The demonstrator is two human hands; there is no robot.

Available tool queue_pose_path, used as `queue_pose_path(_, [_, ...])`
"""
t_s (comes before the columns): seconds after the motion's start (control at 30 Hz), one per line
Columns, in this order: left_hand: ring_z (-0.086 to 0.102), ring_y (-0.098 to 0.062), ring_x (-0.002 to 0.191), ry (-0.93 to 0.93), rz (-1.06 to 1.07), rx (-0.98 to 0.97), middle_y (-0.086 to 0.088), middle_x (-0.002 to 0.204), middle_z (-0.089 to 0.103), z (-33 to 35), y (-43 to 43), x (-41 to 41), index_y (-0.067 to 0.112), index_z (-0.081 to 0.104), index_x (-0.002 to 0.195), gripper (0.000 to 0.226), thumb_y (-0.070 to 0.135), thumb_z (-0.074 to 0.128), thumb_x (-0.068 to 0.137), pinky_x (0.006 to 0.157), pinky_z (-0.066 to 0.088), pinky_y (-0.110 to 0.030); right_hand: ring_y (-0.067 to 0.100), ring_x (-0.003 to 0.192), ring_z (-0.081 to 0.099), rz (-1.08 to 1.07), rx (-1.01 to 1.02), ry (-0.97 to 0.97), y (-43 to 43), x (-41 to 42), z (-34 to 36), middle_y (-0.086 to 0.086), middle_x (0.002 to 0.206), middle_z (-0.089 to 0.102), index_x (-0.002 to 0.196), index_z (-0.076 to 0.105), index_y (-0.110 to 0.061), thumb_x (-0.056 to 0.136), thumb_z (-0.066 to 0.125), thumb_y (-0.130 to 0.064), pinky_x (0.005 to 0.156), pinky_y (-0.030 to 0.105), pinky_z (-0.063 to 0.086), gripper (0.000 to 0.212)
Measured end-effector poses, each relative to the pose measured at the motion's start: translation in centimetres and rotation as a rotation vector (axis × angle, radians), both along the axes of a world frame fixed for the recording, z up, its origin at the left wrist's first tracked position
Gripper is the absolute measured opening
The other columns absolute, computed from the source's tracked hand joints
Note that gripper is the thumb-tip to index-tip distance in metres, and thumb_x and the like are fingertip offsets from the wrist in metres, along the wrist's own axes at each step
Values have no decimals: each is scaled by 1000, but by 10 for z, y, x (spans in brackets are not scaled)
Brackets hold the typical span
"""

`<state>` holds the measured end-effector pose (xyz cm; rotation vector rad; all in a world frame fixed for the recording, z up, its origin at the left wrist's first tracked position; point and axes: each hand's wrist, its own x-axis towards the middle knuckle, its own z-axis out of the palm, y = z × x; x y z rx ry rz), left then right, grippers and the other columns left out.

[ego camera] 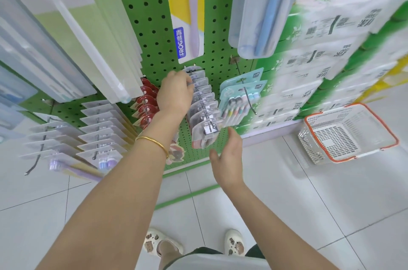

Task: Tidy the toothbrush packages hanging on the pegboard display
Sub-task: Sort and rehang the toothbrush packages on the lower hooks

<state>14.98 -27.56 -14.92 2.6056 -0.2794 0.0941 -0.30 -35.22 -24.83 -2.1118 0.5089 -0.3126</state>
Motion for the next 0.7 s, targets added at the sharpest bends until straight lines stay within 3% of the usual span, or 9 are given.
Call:
queue_pose_path(0.13, [55, -29, 89, -3, -3, 28, -9, 101, 55, -2, -3, 1, 10, 62, 85, 12, 8, 52, 92, 65, 43, -35, 26, 135, 30, 18, -47, -86, -4, 1, 18, 17, 142, 34, 142, 28, 1, 85, 54, 6, 108, 19, 19, 62])
queue_pose_path(0.33, [51, -29, 92, -66, -25, 93, -10, 96, 56, -2, 1, -3, 13, 57, 86, 10, 8, 51, 93, 64, 35, -34, 28, 139, 25, 77, -92, -164, -6, 2, 38, 17, 145, 31, 143, 29, -1, 86, 51, 6, 115, 35, 24, 61])
queue_pose_path(0.5, [50, -30, 99, -133, -9, 149, -13, 104, 58, -2, 10, -10, 9, 59, 98, 13, 16, 49, 97, 71, 37, -36, 27, 131, 31, 73, -97, -180, -7, 10, 46, 17, 140, 36, 140, 32, 0, 84, 52, 5, 105, 18, 19, 59])
queue_pose_path(0.7, [49, -31, 104, -206, 96, 321, -11, 109, 61, -2, 17, -18, 10, 59, 103, 14, 16, 48, 97, 79, 39, -38, 27, 132, 33, 84, -66, -197, -8, 20, 51, 16, 140, 37, 140, 32, 1, 85, 54, -2, 105, 18, 20, 59])
